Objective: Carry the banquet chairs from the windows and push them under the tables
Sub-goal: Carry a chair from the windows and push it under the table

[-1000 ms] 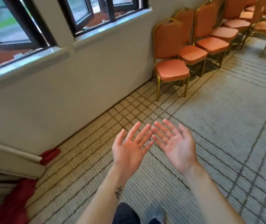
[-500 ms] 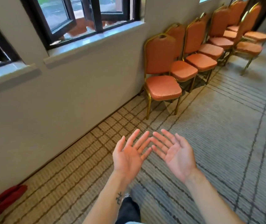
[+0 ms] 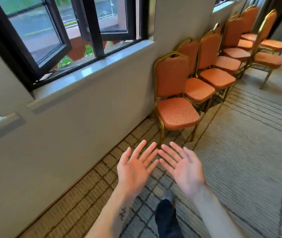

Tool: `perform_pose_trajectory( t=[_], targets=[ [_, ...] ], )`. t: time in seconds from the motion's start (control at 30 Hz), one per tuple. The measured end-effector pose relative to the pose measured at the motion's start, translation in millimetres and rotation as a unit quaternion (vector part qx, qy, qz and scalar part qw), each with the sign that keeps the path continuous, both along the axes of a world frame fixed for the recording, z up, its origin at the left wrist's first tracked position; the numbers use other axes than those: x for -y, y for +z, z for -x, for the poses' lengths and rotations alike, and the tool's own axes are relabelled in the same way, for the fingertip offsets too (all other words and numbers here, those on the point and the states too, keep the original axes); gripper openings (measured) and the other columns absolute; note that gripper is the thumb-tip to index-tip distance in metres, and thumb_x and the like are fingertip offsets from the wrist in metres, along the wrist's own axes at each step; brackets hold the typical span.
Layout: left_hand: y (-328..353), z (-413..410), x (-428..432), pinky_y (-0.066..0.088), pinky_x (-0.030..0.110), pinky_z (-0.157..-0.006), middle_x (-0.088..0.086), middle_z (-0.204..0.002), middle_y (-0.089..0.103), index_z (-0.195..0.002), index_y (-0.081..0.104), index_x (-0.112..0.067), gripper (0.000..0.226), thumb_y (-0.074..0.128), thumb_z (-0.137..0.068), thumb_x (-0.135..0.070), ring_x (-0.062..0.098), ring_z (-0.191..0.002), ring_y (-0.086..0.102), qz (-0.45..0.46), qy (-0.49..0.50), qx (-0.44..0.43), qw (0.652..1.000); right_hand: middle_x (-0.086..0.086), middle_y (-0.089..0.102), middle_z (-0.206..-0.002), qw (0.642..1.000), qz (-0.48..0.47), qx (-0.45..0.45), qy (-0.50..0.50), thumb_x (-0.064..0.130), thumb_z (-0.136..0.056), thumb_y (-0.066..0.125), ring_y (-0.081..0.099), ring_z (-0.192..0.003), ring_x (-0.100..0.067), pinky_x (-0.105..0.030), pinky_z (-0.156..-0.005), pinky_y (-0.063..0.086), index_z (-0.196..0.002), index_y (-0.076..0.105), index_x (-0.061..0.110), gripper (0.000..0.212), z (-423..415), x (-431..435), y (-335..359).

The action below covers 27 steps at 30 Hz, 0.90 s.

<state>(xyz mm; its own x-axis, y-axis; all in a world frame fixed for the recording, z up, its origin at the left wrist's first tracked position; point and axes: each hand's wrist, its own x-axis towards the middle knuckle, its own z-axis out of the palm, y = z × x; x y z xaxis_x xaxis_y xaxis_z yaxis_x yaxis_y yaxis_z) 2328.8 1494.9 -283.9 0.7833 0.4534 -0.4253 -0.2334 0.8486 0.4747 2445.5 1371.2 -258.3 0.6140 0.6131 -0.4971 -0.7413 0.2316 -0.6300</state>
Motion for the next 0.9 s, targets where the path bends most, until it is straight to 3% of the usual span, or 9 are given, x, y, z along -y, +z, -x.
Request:
perform_pose_trajectory(
  t=[0.27,0.5,0.9],
  targets=[
    [-12.0,-108.1,-103.6,0.028,0.056,-0.121,0.020,-0.143,0.059,-0.150,0.048,-0.015,0.059,0.033,-0.103,-0.048,0.037,-0.134,0.056,0.005,0.027,-0.035,0.999,-0.020,0.065,-0.134,0.999,-0.023,-0.040,0.002,0.035,-0.107,0.034,0.063,-0.124,-0.035,-0.051,-0.108,0.045,-0.145,0.048,0.007,0.050,-130.5,-112.0,-31.1],
    [3.1,-178.9,-197.7,0.032,0.054,-0.119,0.019,-0.146,0.057,-0.149,0.049,-0.016,0.057,0.033,-0.104,-0.048,0.037,-0.136,0.054,0.000,0.071,-0.024,0.997,-0.020,0.067,-0.132,0.998,-0.035,-0.005,0.051,0.032,-0.107,0.032,0.064,-0.124,-0.035,-0.052,-0.110,0.044,-0.141,0.051,0.006,0.047,-210.7,-212.3,-7.5],
    [-20.7,-319.6,-370.5,0.029,0.055,-0.121,0.020,-0.145,0.058,-0.149,0.048,-0.015,0.057,0.032,-0.104,-0.046,0.038,-0.135,0.055,0.025,-0.004,-0.027,0.999,-0.020,0.067,-0.131,0.999,0.025,-0.011,-0.025,0.031,-0.108,0.032,0.065,-0.122,-0.036,-0.054,-0.112,0.042,-0.143,0.050,0.005,0.047,-321.6,-362.9,-38.5]
  ],
)
